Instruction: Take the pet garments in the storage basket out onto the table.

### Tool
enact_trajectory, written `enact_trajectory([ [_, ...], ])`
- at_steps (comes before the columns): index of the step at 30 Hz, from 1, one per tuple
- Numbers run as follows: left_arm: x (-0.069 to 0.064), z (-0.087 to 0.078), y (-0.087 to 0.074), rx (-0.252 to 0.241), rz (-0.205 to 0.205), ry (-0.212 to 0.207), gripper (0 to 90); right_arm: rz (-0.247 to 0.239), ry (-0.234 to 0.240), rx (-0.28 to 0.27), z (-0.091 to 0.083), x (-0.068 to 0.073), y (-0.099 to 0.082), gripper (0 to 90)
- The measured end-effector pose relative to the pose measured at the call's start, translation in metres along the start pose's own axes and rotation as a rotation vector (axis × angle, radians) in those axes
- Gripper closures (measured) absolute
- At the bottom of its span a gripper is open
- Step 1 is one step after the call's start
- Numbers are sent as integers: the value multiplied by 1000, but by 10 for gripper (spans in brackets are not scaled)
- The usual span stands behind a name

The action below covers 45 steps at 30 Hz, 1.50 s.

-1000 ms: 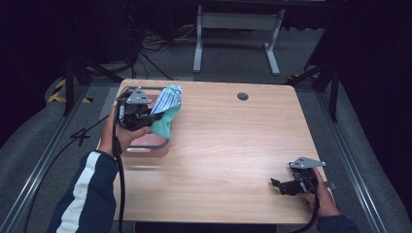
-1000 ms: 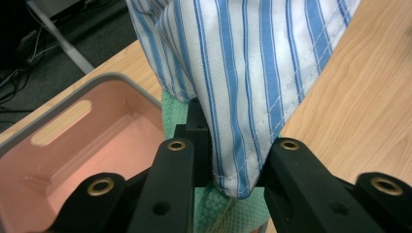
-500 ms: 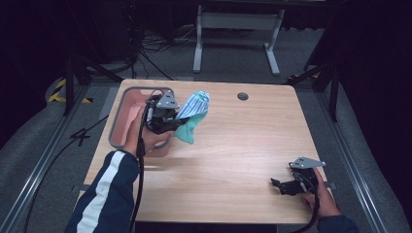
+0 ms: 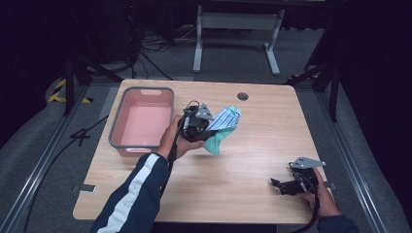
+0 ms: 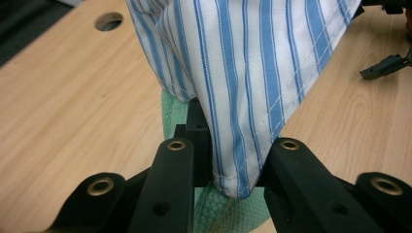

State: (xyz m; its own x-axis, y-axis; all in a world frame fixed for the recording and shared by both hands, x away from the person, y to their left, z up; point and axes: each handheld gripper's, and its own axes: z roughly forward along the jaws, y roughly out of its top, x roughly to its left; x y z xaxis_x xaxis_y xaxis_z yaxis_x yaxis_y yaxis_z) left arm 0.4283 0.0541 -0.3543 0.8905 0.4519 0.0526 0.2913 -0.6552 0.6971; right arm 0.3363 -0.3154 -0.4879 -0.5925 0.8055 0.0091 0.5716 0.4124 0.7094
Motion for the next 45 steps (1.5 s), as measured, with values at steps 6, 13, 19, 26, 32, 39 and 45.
enact_trajectory([
  [6,1,37,-2,55,-22,-10,782,-7,0,2,0,-1,0,6],
  [13,2,62,-9,94,-37,-7,781,-6,-2,1,0,0,0,6],
  [19,0,76,-12,119,-46,-14,778,-6,-2,1,0,0,0,6],
  [26,-5,92,-19,142,-50,-32,764,-5,-1,1,0,0,0,6],
  [32,-3,99,-22,167,-54,-61,705,-5,-1,1,0,0,0,6],
  [39,-6,103,-21,172,-52,-62,636,-5,-1,1,0,0,0,6],
  [45,-7,102,-19,163,-48,-48,482,-5,-1,1,0,0,0,6],
])
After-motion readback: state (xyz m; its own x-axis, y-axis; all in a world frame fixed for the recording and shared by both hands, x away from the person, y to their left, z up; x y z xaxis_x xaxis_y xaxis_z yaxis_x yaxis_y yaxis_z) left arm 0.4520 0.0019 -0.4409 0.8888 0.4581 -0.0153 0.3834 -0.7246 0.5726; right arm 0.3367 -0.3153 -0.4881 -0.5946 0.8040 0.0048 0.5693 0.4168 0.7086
